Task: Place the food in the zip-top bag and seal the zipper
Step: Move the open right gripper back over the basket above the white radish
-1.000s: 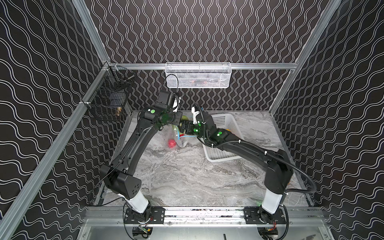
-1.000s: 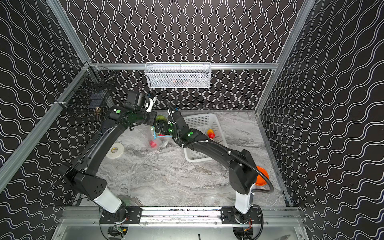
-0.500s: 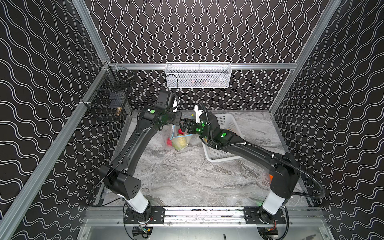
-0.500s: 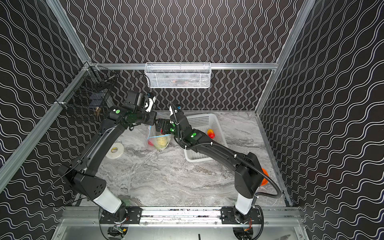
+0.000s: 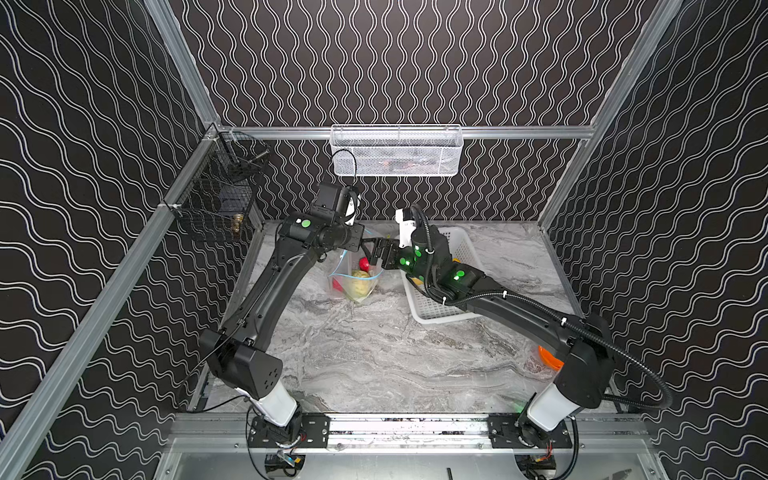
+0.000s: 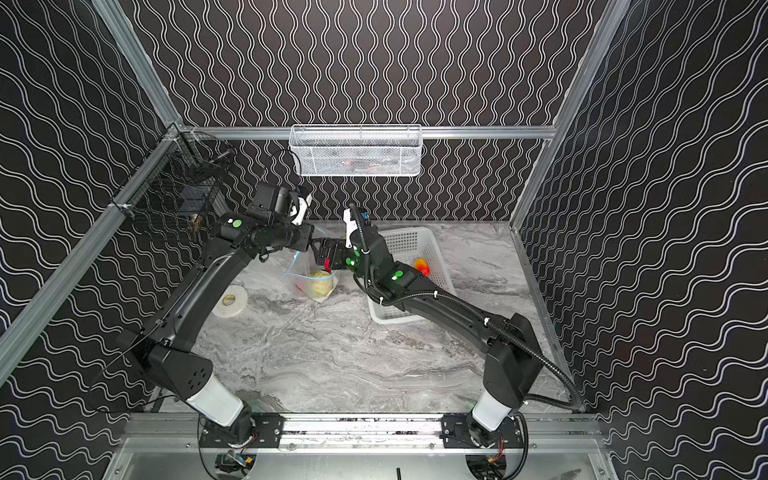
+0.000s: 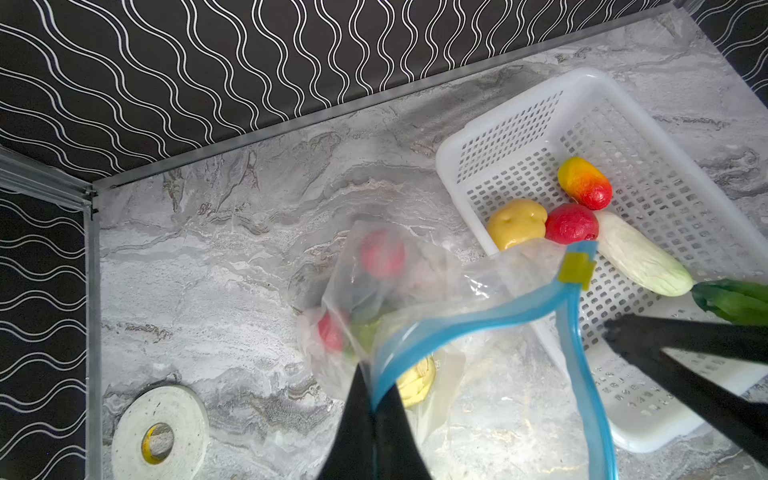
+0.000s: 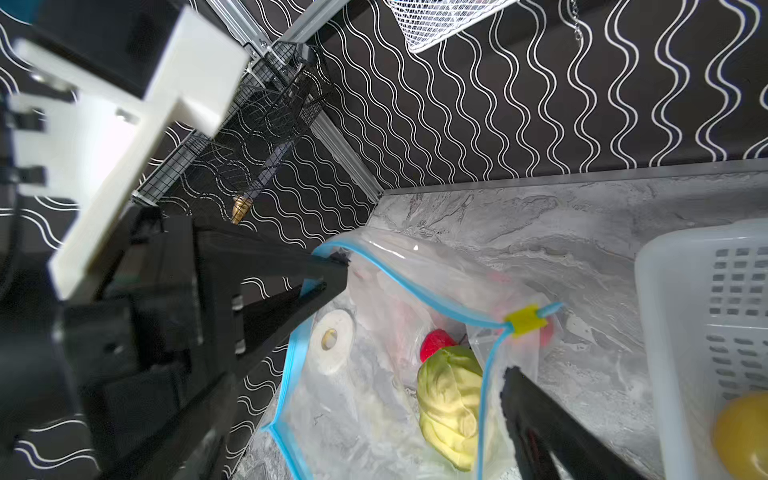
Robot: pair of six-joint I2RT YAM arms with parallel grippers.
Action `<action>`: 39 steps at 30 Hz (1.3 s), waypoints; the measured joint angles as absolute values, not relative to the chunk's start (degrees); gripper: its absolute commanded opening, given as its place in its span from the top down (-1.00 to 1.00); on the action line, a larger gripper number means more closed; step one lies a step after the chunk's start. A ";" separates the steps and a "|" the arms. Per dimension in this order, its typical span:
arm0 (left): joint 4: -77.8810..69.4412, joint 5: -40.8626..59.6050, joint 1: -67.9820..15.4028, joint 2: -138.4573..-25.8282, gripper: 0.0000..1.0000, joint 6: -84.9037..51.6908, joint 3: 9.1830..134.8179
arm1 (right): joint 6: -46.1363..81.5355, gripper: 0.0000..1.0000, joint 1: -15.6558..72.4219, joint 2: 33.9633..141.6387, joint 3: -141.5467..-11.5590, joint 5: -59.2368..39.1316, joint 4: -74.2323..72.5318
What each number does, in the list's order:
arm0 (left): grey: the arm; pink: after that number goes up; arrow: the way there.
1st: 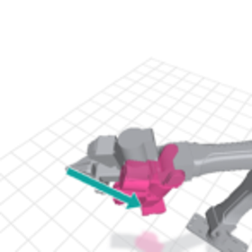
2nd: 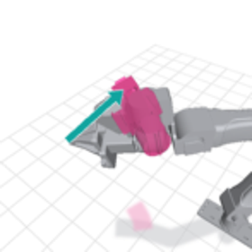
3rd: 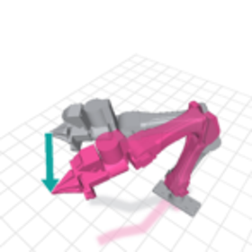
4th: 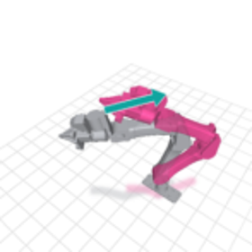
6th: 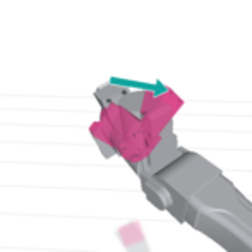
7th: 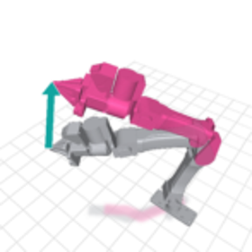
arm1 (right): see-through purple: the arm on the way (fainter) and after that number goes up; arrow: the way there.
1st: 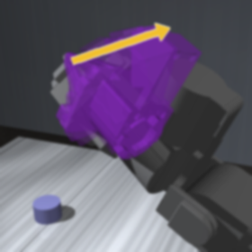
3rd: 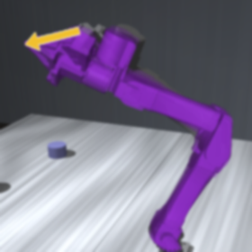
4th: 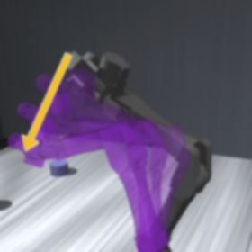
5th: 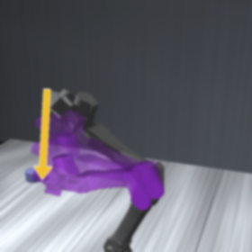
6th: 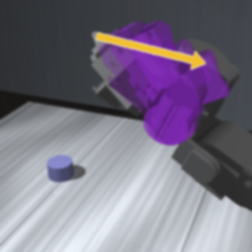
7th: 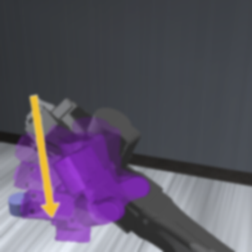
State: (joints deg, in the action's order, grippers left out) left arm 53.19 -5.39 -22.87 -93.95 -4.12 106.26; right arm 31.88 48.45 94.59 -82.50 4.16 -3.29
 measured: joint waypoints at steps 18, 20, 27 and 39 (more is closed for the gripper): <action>52.29 -5.72 -22.83 -94.00 1.00 -4.12 105.16 | 28.60 -0.98 48.38 89.10 -78.67 8.97 -2.92; 52.05 -5.74 -22.83 -93.97 1.00 -4.12 104.68 | 27.86 -0.98 48.36 88.20 -78.04 10.33 -2.22; 51.86 -5.76 -22.83 -93.97 1.00 -4.12 103.90 | 26.09 -0.97 47.92 85.86 -76.99 14.85 1.06; 51.92 -5.76 -22.83 -95.81 1.00 -4.12 105.82 | 24.80 -0.98 45.74 84.05 -76.88 20.71 9.17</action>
